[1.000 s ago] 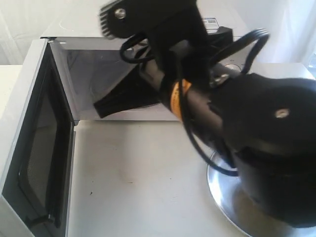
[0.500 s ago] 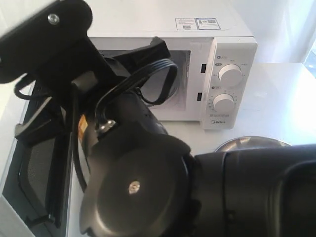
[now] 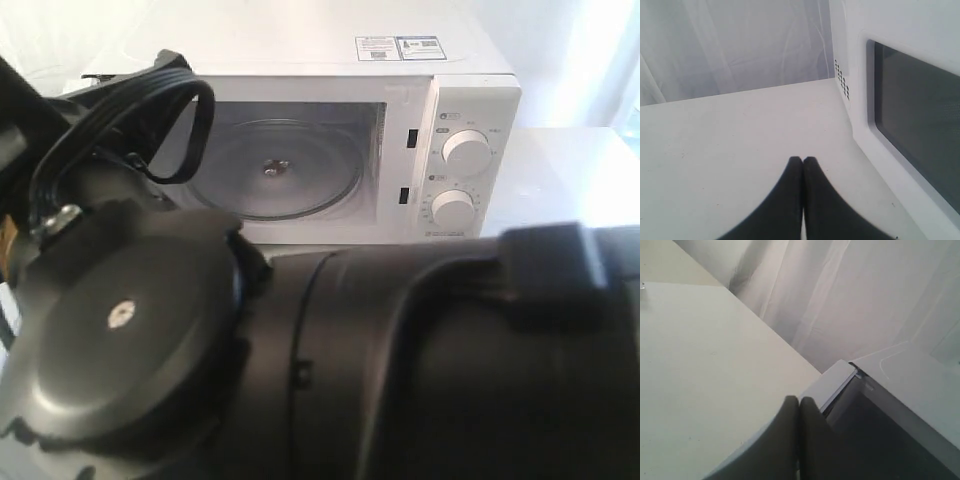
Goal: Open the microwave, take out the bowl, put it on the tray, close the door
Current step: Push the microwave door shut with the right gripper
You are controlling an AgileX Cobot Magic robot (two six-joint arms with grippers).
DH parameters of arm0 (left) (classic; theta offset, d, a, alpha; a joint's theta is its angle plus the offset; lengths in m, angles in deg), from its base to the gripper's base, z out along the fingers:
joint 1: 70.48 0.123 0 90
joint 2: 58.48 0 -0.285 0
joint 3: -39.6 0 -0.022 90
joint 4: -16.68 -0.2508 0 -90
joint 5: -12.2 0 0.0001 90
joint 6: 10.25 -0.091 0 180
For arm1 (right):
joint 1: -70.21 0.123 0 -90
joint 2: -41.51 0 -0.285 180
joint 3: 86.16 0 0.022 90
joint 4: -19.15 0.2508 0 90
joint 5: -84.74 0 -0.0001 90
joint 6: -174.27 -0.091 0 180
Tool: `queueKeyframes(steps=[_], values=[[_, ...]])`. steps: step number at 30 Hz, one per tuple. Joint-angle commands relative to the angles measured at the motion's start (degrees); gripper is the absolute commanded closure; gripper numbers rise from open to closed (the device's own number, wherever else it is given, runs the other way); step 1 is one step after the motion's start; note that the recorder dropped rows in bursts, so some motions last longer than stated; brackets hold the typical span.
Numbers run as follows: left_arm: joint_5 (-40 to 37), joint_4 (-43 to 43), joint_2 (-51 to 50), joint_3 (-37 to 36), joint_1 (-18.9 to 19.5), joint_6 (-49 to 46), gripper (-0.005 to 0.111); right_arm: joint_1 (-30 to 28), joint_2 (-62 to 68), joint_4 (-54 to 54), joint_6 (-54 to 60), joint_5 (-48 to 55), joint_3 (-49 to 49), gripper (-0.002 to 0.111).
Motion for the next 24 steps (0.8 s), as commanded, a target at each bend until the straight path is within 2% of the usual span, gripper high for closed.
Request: queueKeyframes(steps=[1,5,12,14,17,19,21,24], values=[[0.2,0.5,0.1,0.2,-0.2,0.0,0.107,0.1,3.6,-0.4,6.2,5.9,3.0,0.108],[0.2,0.5,0.1,0.2,-0.2,0.0,0.107,-0.4,8.4,-0.4,12.6,15.4,7.8,0.108],[0.2,0.5,0.1,0.2,-0.2,0.0,0.107,-0.5,12.0,-0.4,18.7,14.4,9.6,0.108],[0.2,0.5,0.1,0.2,-0.2,0.0,0.107,-0.6,12.5,-0.4,23.7,18.6,9.5,0.108],[0.2,0.5,0.1,0.2,-0.2,0.0,0.107,-1.1,13.5,-0.4,36.4,32.0,8.4,0.108],[0.2,0.5,0.1,0.2,-0.2,0.0,0.107,-3.2,12.7,0.9,41.9,32.0,7.0,0.108],[0.2,0.5,0.1,0.2,-0.2,0.0,0.107,-6.4,10.7,3.1,42.2,32.0,5.9,0.108],[0.2,0.5,0.1,0.2,-0.2,0.0,0.107,-14.1,8.1,3.5,38.7,32.0,4.4,0.108]])
